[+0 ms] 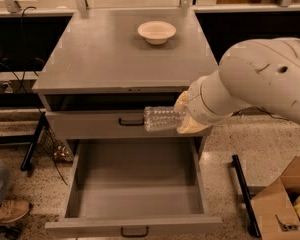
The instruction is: Pick water bottle from middle drawer and place on counter
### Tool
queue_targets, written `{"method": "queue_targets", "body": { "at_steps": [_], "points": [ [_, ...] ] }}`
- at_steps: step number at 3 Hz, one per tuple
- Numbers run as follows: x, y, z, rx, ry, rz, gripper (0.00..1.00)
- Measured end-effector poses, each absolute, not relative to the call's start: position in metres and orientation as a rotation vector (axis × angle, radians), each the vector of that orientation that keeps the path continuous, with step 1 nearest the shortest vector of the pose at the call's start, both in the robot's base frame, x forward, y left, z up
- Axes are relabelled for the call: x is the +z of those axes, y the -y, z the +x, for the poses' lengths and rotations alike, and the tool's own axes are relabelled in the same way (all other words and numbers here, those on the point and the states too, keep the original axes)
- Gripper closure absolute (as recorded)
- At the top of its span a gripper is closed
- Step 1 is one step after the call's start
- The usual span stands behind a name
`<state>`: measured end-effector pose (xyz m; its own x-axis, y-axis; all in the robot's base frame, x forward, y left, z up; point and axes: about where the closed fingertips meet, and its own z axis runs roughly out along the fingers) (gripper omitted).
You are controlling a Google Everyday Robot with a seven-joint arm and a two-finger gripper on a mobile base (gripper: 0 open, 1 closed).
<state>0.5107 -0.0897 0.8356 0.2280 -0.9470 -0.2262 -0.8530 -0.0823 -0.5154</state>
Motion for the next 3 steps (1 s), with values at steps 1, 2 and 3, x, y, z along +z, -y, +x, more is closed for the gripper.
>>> {"method": "queue_targets", "body": {
  "at_steps": [1, 2, 3],
  "points": [
    [0.836, 0.090, 0.511, -0.223, -1.649, -1.957, 1.00],
    [0.856, 0.089, 0.543, -0.276, -1.594, -1.990, 1.00],
    [0.909, 0.088, 0.611, -0.386, -1.511, -1.964, 1.00]
  ]
}}
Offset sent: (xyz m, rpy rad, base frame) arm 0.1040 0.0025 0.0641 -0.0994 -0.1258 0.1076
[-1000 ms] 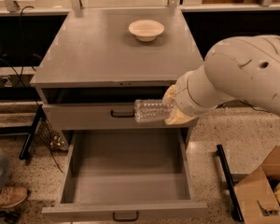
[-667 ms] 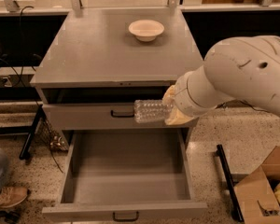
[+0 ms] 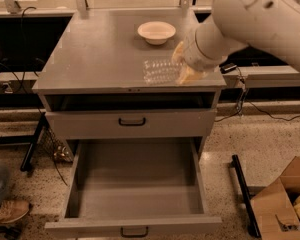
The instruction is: Pick water bottle from middle drawer and place on counter
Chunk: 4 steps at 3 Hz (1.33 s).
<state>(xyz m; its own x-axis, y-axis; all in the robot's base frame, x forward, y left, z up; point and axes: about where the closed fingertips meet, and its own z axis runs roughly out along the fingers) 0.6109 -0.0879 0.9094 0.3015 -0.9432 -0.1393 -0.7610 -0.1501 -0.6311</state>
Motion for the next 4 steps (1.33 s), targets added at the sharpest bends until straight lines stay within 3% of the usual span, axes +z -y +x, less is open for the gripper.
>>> {"method": "queue_targets", "body": {
  "at_steps": [2, 4],
  "points": [
    [0.928, 0.066, 0.698, -0.367, -1.582, -1.913, 1.00],
    [0.887, 0.039, 0.747, -0.191, -1.762, -1.955, 1.00]
  ]
}}
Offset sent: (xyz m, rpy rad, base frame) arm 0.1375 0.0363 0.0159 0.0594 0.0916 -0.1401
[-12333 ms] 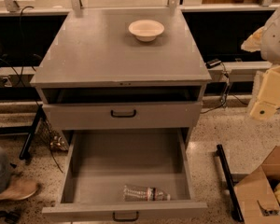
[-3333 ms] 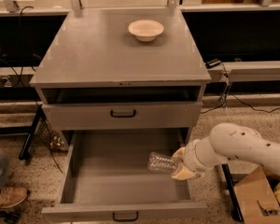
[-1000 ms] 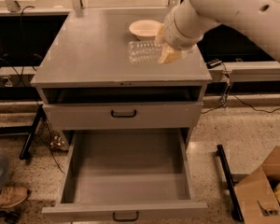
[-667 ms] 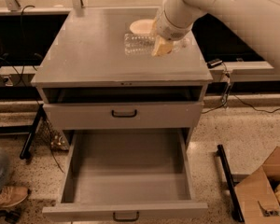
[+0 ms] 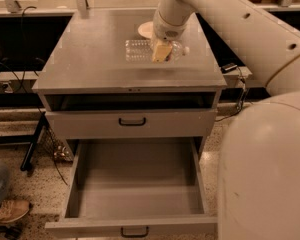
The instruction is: Pick water bottle from middle drawer and place on counter
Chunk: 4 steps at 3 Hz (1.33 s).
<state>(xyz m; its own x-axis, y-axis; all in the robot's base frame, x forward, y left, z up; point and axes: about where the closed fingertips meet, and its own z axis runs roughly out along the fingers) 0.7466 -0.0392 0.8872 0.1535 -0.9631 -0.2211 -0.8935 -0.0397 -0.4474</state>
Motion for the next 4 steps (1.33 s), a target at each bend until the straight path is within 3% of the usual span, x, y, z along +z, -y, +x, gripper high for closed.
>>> {"method": "queue_targets", "body": {
  "at_steps": [4],
  "points": [
    [0.857, 0.017, 0.761, 0.015, -1.795, -2.079, 0.11]
  ]
}}
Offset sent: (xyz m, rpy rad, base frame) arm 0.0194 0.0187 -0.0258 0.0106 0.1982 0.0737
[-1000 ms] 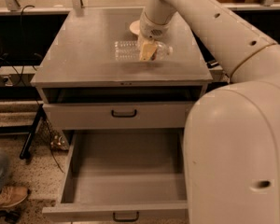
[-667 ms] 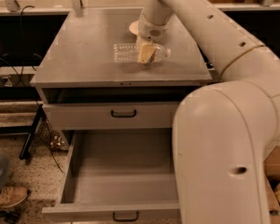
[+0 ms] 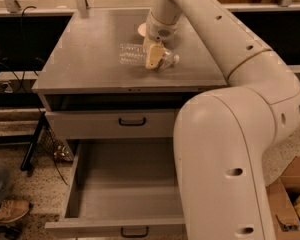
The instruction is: Pick water bottle from middle drawer and place on counter
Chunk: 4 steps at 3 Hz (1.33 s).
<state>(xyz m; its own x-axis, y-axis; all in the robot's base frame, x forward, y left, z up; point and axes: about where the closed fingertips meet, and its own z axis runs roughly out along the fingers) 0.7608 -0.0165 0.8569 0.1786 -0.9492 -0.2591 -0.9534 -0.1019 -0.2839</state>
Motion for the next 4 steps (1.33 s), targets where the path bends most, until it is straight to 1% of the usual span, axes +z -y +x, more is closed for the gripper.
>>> {"method": "queue_targets", "body": {
  "at_steps": [1, 2, 4],
  "points": [
    [0.860, 0.020, 0.763, 0.033, -1.795, -2.074, 0.00],
    [0.860, 0.020, 0.763, 0.033, -1.795, -2.074, 0.00],
    [0.911, 0.062, 0.749, -0.061, -1.819, -1.965, 0.00]
  ]
}}
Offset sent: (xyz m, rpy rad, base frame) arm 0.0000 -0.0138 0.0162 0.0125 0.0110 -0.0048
